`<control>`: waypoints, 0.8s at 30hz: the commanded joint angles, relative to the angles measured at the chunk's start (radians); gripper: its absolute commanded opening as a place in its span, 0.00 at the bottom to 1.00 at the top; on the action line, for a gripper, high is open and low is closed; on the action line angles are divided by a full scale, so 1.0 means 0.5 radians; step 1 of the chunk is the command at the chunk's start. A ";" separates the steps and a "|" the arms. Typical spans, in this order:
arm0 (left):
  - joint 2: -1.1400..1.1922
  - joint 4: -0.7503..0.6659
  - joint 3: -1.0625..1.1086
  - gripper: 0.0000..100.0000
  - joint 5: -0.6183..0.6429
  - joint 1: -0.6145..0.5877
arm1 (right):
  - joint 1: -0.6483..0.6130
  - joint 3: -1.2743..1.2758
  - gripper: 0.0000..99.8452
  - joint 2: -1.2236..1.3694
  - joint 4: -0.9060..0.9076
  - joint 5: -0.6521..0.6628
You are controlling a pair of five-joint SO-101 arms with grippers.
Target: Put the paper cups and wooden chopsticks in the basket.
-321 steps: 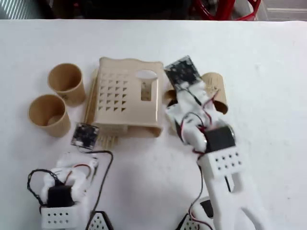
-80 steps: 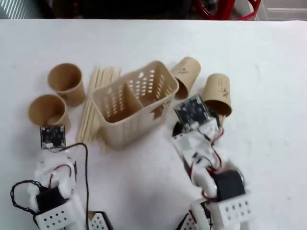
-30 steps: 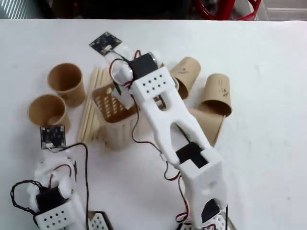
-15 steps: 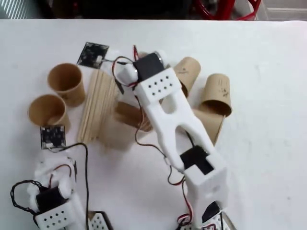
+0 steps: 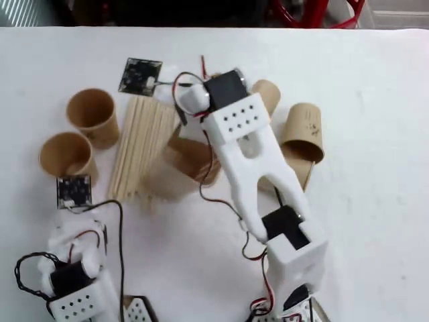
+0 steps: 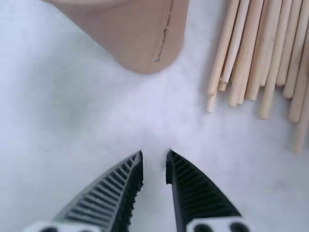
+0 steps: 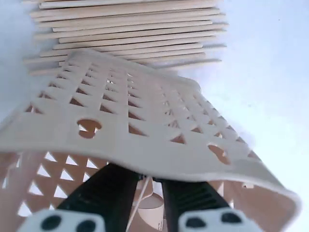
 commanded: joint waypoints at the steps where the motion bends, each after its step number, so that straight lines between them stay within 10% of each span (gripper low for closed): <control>1: 0.014 0.000 -0.003 0.10 -0.006 -0.014 | 0.100 -0.009 0.02 -0.011 0.017 0.043; 13: 0.014 0.000 -0.003 0.10 -0.006 -0.014 | 0.106 0.028 0.15 0.127 0.005 -0.203; 24: 0.014 0.000 -0.003 0.10 -0.006 -0.014 | 0.133 -0.114 0.02 0.032 -0.097 -0.384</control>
